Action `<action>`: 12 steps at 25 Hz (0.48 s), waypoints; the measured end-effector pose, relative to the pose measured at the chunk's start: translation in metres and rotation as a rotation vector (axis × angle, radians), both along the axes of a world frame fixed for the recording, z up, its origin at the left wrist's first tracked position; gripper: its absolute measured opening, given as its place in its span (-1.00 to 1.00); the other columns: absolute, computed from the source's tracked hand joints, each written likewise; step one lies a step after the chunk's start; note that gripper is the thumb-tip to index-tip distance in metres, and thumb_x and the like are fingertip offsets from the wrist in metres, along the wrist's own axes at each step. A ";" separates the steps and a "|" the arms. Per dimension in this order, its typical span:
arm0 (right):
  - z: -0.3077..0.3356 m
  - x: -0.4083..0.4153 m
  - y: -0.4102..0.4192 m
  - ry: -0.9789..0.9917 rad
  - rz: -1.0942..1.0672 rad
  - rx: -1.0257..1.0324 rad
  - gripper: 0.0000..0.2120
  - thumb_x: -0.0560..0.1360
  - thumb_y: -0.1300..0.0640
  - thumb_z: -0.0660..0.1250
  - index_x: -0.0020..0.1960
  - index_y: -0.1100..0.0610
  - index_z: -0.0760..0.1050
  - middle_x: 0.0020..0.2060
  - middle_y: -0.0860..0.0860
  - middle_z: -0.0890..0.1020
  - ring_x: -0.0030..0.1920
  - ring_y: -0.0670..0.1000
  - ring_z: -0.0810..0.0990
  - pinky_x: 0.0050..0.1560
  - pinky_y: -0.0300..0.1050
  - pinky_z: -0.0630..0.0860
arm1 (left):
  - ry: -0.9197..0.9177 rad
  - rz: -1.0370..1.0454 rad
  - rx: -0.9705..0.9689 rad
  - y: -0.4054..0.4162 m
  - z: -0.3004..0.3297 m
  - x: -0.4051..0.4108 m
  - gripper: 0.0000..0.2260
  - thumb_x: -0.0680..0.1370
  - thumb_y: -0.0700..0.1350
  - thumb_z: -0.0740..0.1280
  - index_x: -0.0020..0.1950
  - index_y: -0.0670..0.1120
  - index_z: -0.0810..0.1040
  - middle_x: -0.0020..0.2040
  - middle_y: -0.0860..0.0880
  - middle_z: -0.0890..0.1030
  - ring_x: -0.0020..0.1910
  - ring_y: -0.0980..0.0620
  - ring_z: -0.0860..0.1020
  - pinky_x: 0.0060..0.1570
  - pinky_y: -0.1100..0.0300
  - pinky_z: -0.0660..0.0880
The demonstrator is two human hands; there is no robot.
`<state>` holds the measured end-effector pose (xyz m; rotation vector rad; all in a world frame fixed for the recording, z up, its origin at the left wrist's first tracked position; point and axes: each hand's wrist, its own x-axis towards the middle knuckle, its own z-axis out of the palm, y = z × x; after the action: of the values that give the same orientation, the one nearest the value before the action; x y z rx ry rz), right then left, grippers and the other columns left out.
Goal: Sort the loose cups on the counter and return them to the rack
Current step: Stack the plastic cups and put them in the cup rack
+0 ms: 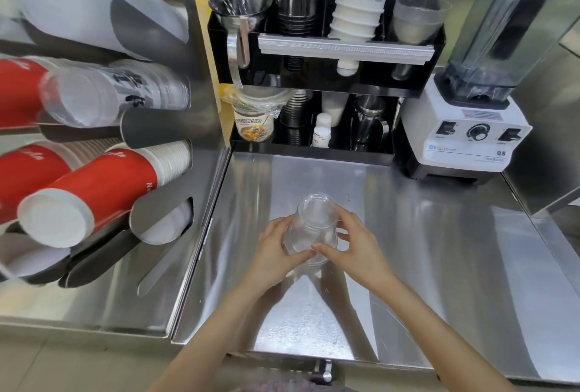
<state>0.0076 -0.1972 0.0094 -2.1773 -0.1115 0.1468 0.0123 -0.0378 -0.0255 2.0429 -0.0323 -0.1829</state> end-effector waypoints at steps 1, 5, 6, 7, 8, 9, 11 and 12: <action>0.004 -0.001 0.004 -0.004 0.001 0.007 -0.35 0.34 0.07 0.45 0.35 -0.07 0.25 0.16 -0.09 0.45 0.13 -0.11 0.47 0.19 -0.24 0.39 | -0.014 0.003 0.000 0.004 0.003 -0.001 -0.42 0.32 -0.07 0.50 0.29 0.00 0.38 0.18 0.06 0.36 0.27 0.00 0.36 0.32 0.08 0.34; 0.023 -0.004 0.019 -0.044 0.000 0.021 -0.40 0.34 0.09 0.45 0.31 -0.06 0.29 0.19 -0.06 0.47 0.14 -0.08 0.48 0.20 -0.21 0.42 | -0.066 0.016 -0.039 0.020 0.020 -0.003 -0.41 0.31 -0.02 0.50 0.29 0.01 0.38 0.17 0.09 0.35 0.25 0.05 0.37 0.31 0.01 0.38; 0.030 -0.005 0.024 -0.064 0.000 0.025 -0.40 0.34 0.09 0.45 0.30 -0.07 0.30 0.18 -0.07 0.48 0.14 -0.08 0.49 0.20 -0.19 0.43 | -0.081 0.017 -0.050 0.025 0.026 -0.003 -0.41 0.31 -0.01 0.50 0.29 0.02 0.37 0.18 0.10 0.34 0.26 0.05 0.37 0.30 0.05 0.39; 0.038 -0.006 0.028 -0.088 0.002 0.032 -0.41 0.33 0.09 0.46 0.29 -0.10 0.30 0.17 -0.09 0.47 0.14 -0.09 0.49 0.20 -0.20 0.43 | -0.096 0.015 -0.056 0.031 0.033 -0.003 -0.41 0.32 -0.01 0.49 0.30 0.02 0.37 0.19 0.10 0.34 0.27 0.05 0.37 0.27 0.16 0.39; 0.046 -0.007 0.033 -0.115 0.004 0.041 -0.40 0.33 0.08 0.46 0.27 -0.14 0.29 0.16 -0.11 0.47 0.13 -0.11 0.48 0.19 -0.22 0.42 | -0.113 0.008 -0.063 0.036 0.041 -0.003 -0.42 0.34 -0.03 0.48 0.31 0.02 0.36 0.21 0.09 0.34 0.27 0.06 0.38 0.20 0.32 0.39; 0.054 -0.008 0.037 -0.144 0.005 0.053 -0.40 0.32 0.08 0.47 0.25 -0.19 0.28 0.15 -0.13 0.46 0.13 -0.12 0.48 0.17 -0.24 0.41 | -0.133 -0.001 -0.066 0.041 0.050 -0.004 -0.42 0.35 -0.04 0.47 0.32 0.02 0.35 0.23 0.08 0.34 0.26 0.08 0.38 0.11 0.42 0.39; 0.071 -0.011 0.047 -0.200 0.007 0.065 -0.40 0.32 0.06 0.47 0.21 -0.24 0.25 0.09 -0.19 0.45 0.11 -0.15 0.49 0.16 -0.28 0.39 | -0.183 -0.018 -0.072 0.052 0.067 -0.006 -0.42 0.36 -0.03 0.46 0.34 0.03 0.34 0.27 0.06 0.34 0.26 0.10 0.38 0.04 0.42 0.36; 0.079 -0.014 0.052 -0.226 0.009 0.064 -0.40 0.31 0.05 0.47 0.21 -0.26 0.25 0.06 -0.24 0.44 0.11 -0.18 0.48 0.15 -0.32 0.37 | -0.212 -0.024 -0.077 0.057 0.076 -0.007 -0.42 0.37 -0.02 0.45 0.34 0.03 0.34 0.28 0.05 0.34 0.26 0.12 0.37 0.05 0.42 0.35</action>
<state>-0.0063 -0.1451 0.0883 -2.1238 -0.2510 -0.0974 0.0051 0.0193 0.0504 1.9780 -0.1927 0.0206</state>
